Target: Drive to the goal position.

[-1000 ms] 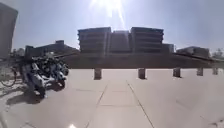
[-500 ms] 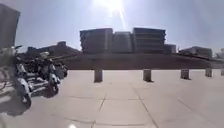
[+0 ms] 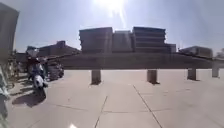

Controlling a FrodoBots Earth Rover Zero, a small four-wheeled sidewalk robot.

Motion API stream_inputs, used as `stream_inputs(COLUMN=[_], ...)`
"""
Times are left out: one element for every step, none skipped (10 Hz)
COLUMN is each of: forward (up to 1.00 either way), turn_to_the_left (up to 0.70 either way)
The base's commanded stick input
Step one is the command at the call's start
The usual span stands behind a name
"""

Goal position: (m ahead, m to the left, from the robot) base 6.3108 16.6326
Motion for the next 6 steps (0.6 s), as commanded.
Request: stream_inputs(forward=[1.0,1.0,1.0,1.0,1.0,1.0], turn_to_the_left=[-0.2,-0.39,-0.4,-0.25,0.0,0.0])
